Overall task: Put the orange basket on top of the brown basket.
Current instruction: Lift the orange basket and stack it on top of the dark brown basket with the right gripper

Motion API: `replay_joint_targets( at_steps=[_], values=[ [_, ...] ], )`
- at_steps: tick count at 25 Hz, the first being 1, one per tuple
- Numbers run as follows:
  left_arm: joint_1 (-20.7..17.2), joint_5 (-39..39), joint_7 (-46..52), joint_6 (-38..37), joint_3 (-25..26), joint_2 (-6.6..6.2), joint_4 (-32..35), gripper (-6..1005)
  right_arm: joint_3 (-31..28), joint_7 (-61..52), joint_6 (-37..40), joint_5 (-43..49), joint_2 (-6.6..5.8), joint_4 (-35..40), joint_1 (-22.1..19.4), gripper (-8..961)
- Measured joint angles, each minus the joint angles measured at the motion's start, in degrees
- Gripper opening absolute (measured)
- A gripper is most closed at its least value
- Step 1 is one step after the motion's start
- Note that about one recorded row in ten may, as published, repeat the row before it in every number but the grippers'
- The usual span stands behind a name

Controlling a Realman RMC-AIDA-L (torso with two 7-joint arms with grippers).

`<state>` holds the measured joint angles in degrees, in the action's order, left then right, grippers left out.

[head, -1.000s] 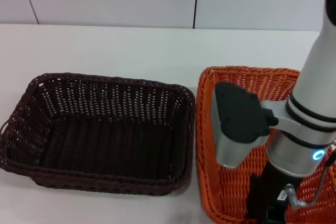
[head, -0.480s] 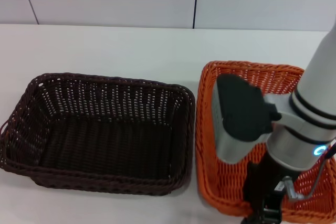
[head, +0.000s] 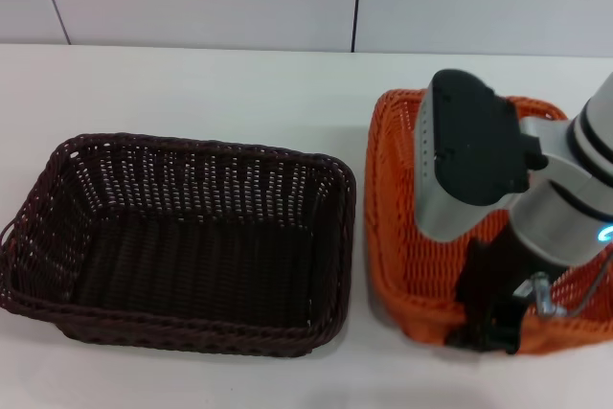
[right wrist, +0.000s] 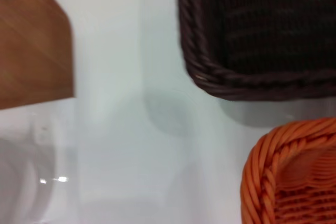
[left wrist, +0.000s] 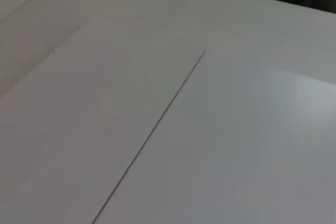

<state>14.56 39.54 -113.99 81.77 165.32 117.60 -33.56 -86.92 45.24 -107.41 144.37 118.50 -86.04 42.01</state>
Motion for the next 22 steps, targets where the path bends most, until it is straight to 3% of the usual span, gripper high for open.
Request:
replay_joint_targets(
  at_steps=[9,22],
  values=[
    [-0.3,-0.6,0.3,0.1,0.0,0.04,0.0,811,0.4,0.2,-0.1,6.9,-0.1,-4.3,1.0,145],
    [-0.3,-1.0,0.9,0.1,0.0,0.08,1.6,811,7.1,4.6,2.6,18.8,0.13,-11.3,3.2,123]
  ],
)
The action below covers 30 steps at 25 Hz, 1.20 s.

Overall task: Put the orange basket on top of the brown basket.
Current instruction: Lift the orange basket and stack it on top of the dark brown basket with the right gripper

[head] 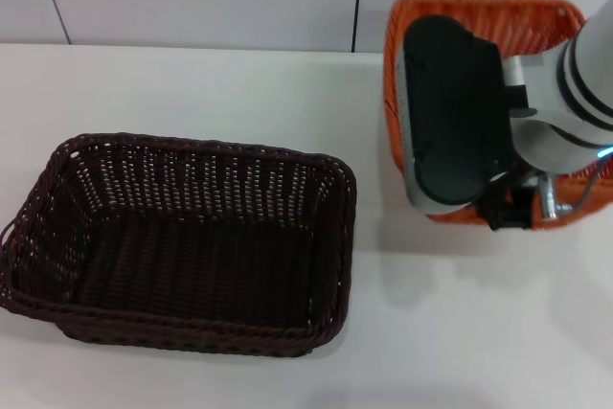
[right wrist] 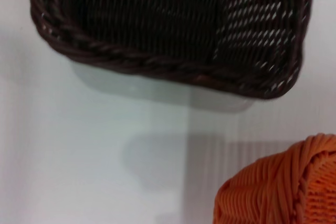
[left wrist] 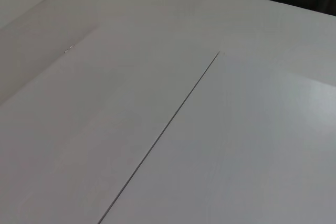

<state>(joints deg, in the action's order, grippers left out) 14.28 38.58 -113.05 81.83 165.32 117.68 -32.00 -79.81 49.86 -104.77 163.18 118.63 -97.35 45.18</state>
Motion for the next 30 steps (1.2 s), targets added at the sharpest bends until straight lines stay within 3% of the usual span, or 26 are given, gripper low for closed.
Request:
replay_joint_targets(
  at_steps=[17,30],
  values=[
    [0.0,-0.1,0.1,0.3,0.0,0.05,0.6,811,9.1,4.6,7.5,4.2,-0.06,-10.0,1.2,123],
    [0.2,-0.1,0.2,0.2,0.0,0.04,1.4,810,15.3,4.3,16.3,2.0,0.33,-11.4,1.0,123]
  ],
)
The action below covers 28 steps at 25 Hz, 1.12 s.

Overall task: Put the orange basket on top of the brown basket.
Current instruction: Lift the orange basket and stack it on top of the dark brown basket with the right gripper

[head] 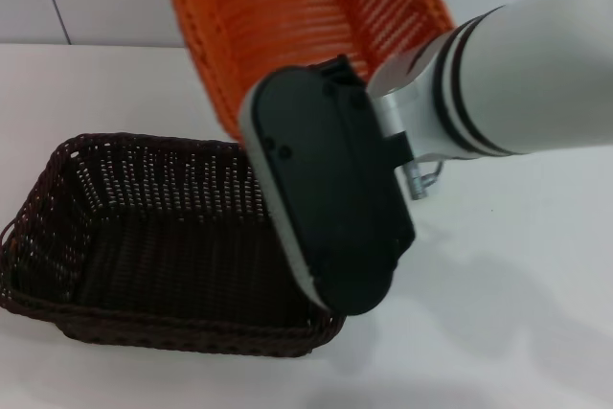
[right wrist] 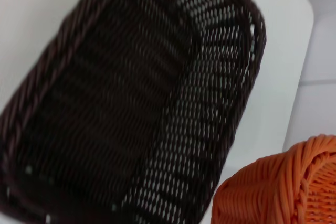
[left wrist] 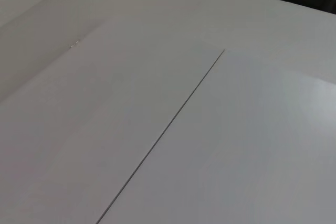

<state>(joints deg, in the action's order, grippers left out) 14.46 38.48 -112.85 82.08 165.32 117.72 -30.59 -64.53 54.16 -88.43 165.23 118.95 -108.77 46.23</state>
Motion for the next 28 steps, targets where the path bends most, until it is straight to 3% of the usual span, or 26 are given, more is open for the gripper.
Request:
replay_joint_targets(
  at_steps=[11,17,23,28],
  values=[
    [-0.1,-0.4,-0.1,-0.3,0.1,0.03,1.1,810,-0.3,6.1,9.0,-9.8,-0.03,3.4,-0.2,122],
    [0.5,-1.8,-0.4,0.0,0.1,-0.07,3.0,810,-2.3,19.1,13.3,-18.0,-0.21,3.5,-3.8,122],
    [0.7,-3.7,-0.3,1.3,0.1,-0.01,4.4,810,-2.5,27.4,13.3,-21.7,-0.22,3.7,-5.1,122],
    [0.0,-5.7,0.6,5.2,0.1,-0.03,5.3,810,-2.6,34.0,14.0,-22.5,0.07,1.1,-8.6,122]
  ],
)
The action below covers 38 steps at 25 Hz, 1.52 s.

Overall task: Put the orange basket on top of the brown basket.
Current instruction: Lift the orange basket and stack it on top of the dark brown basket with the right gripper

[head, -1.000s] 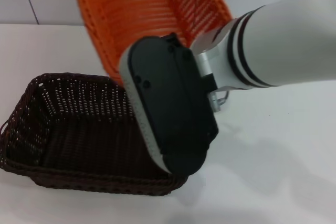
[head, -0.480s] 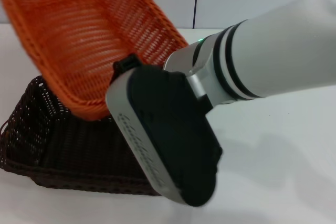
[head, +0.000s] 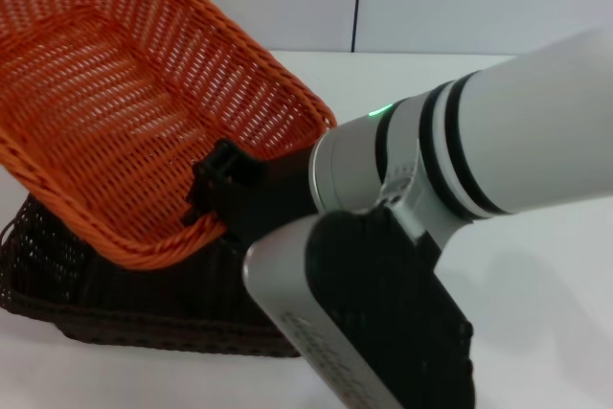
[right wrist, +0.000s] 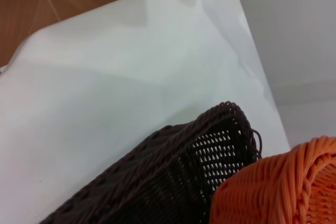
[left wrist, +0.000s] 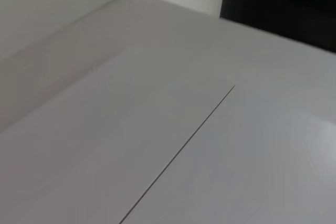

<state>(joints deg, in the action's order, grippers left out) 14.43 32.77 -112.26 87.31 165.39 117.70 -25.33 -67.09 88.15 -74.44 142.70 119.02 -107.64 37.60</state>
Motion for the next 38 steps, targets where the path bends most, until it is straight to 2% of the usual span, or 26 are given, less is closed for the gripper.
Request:
replay_joint_targets(
  at_steps=[5,9,18,26,32,35,38],
  values=[
    [-0.9,-0.4,0.4,0.8,-0.1,-0.01,0.3,810,-3.1,7.8,0.8,-4.1,-0.14,2.8,-0.6,122],
    [-0.6,-2.3,-0.4,0.8,0.0,0.08,2.1,810,-7.2,21.0,-3.7,-7.9,-0.28,4.2,-2.4,122],
    [-0.2,-6.1,-1.4,1.1,0.0,0.17,5.5,810,-9.0,31.6,-10.1,-3.9,-0.31,4.1,-4.6,151],
    [-0.7,-7.4,-2.8,2.0,0.0,0.23,7.2,809,-9.1,32.6,-12.4,1.5,-0.22,0.7,-6.2,274],
    [-0.6,-8.0,-2.8,1.9,0.0,0.07,7.5,809,-4.1,28.2,-15.8,7.4,-0.07,0.1,-3.8,286],
    [-0.6,-8.0,-2.6,2.4,0.0,0.07,7.4,809,-2.3,27.0,-13.4,7.8,0.04,-0.1,-3.9,287],
    [-0.7,-8.0,-2.5,2.9,0.0,0.07,7.4,809,-0.2,27.6,-7.9,9.2,0.02,1.0,-5.7,288]
  ],
)
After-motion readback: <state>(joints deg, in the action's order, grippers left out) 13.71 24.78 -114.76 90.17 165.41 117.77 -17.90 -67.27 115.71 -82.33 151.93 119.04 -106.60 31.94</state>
